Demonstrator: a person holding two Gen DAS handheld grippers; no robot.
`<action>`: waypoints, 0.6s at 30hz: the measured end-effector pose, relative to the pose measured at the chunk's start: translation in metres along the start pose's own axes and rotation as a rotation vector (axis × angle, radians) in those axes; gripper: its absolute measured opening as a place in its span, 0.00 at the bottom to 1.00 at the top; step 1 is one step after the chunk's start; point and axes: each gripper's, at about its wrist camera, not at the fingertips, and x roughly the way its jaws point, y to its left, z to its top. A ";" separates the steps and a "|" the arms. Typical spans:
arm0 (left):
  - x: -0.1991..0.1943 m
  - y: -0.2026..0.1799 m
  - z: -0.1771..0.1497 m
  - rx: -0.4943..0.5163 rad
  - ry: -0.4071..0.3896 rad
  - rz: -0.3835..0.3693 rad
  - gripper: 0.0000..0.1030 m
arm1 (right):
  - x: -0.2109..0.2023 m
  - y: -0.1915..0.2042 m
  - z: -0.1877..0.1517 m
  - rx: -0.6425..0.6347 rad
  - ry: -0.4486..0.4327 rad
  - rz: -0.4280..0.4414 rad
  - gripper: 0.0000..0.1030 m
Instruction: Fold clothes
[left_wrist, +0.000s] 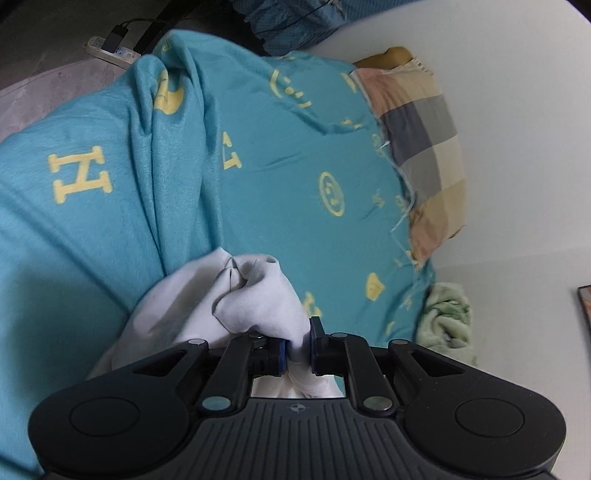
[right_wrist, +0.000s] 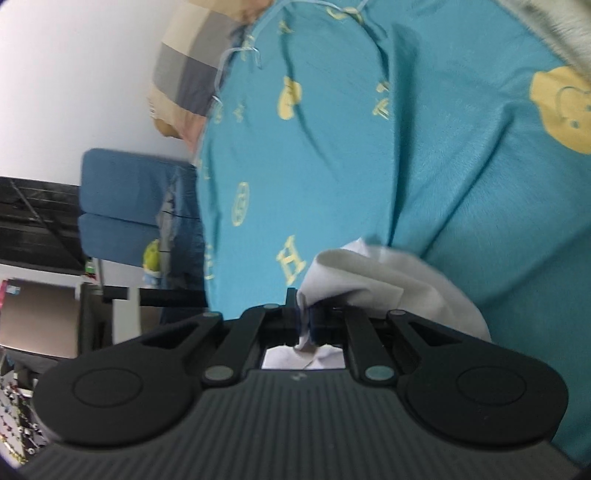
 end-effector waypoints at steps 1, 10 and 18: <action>0.009 0.005 0.003 -0.007 0.007 0.008 0.12 | 0.008 -0.003 0.004 -0.002 0.011 -0.010 0.08; 0.033 -0.002 0.009 0.077 -0.002 0.037 0.15 | 0.024 -0.011 0.011 -0.050 0.035 -0.013 0.10; 0.009 -0.019 -0.004 0.238 -0.030 0.016 0.47 | -0.002 0.013 -0.003 -0.182 -0.009 0.118 0.75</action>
